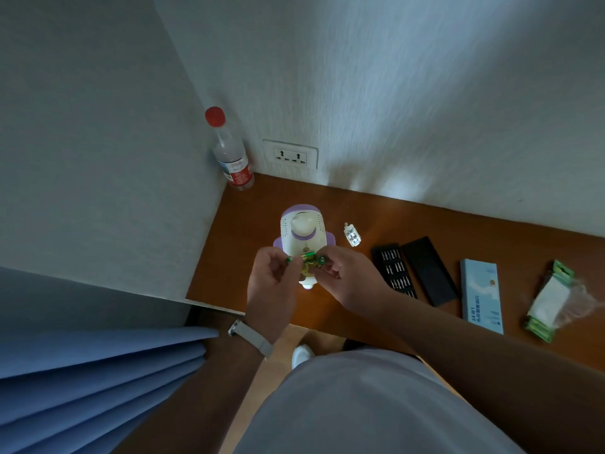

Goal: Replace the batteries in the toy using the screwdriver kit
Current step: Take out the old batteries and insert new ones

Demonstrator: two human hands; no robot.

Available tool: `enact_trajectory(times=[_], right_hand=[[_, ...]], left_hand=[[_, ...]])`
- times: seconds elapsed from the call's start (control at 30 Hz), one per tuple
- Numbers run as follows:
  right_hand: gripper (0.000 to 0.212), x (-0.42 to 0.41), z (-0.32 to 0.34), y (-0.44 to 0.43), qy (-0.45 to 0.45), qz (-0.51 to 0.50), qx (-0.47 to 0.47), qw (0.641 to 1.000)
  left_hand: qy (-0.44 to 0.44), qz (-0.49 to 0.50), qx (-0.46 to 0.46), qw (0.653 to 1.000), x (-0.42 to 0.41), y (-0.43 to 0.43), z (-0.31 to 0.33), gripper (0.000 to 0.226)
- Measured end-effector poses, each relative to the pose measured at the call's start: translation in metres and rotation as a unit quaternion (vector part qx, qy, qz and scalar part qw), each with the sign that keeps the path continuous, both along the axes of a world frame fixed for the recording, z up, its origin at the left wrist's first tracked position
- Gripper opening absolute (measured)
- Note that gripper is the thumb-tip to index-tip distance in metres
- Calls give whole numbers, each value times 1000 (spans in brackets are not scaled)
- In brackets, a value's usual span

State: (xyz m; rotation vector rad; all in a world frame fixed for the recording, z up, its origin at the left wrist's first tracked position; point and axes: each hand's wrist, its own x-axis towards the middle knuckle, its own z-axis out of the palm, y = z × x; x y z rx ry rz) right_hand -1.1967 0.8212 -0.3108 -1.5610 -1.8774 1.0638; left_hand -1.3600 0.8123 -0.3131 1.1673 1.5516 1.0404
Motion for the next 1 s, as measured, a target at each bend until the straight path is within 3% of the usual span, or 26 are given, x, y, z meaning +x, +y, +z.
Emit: enact_trajectory(times=[0.33, 0.57, 0.73, 1.0], right_hand=[[24, 2, 6, -6, 14, -14, -7, 1000], [25, -1, 9, -11, 0, 20, -7, 1000], [28, 1, 13, -13, -7, 32, -22, 999], [18, 4, 13, -9, -28, 11, 18, 999]], left_hand=[[84, -107, 36, 990, -1, -7, 1, 27], [176, -109, 102, 973, -4, -11, -1, 20], [186, -155, 94, 966, -7, -8, 9, 16], [190, -128, 82, 970, -6, -8, 9, 22]])
